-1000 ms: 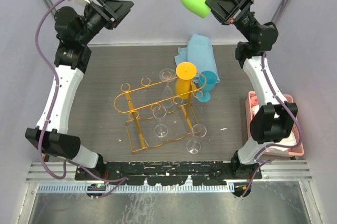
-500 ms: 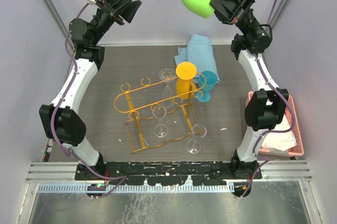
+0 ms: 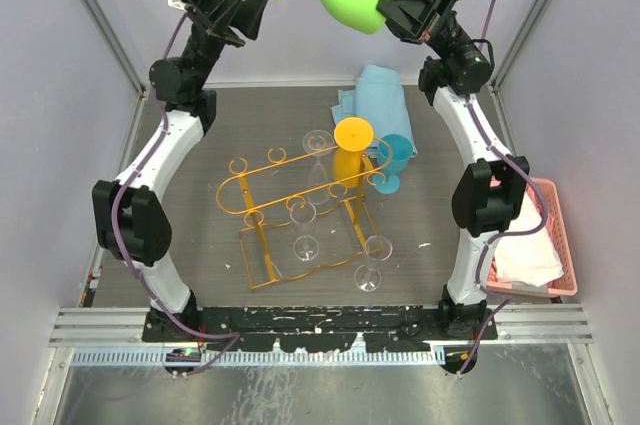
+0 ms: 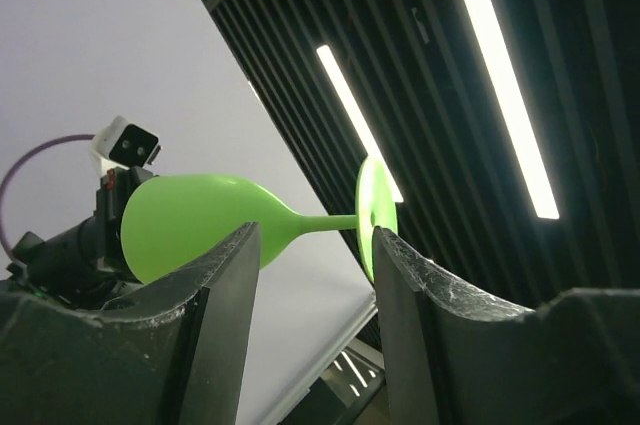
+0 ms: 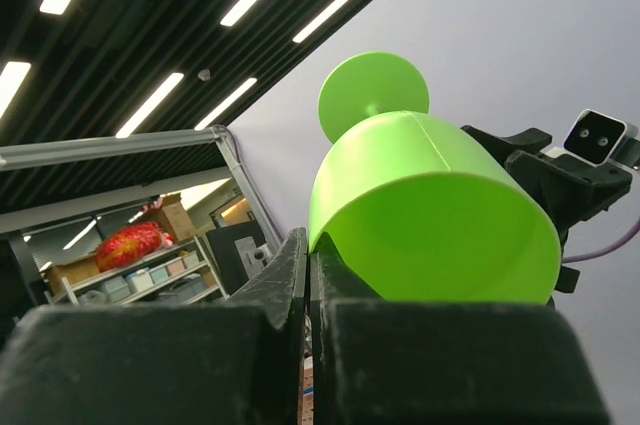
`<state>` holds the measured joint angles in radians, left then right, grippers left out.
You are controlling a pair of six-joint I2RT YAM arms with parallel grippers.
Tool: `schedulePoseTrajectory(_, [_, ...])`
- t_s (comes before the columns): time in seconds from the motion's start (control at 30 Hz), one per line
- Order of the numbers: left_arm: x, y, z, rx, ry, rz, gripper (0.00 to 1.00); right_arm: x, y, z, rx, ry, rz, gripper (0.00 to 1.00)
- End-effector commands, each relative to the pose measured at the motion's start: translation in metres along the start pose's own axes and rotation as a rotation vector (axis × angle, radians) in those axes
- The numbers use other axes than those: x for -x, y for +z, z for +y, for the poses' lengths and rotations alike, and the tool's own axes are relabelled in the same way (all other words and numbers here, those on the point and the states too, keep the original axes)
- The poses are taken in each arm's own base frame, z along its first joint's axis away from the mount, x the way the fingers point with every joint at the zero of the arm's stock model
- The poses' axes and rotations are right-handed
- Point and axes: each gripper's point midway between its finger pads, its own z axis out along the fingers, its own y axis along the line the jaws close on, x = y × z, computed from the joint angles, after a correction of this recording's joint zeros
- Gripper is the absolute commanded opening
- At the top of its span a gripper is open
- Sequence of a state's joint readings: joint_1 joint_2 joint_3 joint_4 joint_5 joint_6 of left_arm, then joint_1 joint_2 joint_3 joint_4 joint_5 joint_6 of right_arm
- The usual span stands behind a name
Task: Place the wine glass upside down on the wine glass rack
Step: Turn the wine glass upside down at the wine rack.
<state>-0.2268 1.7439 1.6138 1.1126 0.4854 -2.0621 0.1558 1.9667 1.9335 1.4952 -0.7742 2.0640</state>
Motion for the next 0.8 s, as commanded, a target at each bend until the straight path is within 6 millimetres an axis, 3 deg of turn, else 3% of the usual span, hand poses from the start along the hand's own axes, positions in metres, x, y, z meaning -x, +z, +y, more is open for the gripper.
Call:
schedulePoseTrajectory(0.0, [-0.024, 0.002, -0.031, -0.139, -0.139, 0.060, 0.49, -0.013, 0.016, 0.028, 0.086, -0.031, 0.059, 0.01])
schedulePoseTrajectory(0.13, [-0.030, 0.002, -0.034, -0.178, -0.186, 0.066, 0.45, -0.016, 0.020, 0.023, 0.077, -0.031, 0.066, 0.01])
schedulePoseTrajectory(0.33, [-0.029, -0.002, -0.041, -0.224, -0.227, 0.054, 0.44, -0.018, 0.019, 0.014, 0.066, -0.021, 0.065, 0.01])
schedulePoseTrajectory(0.77, [-0.047, 0.002, -0.058, -0.241, -0.243, 0.090, 0.45, -0.018, 0.013, -0.003, 0.050, 0.000, 0.048, 0.01])
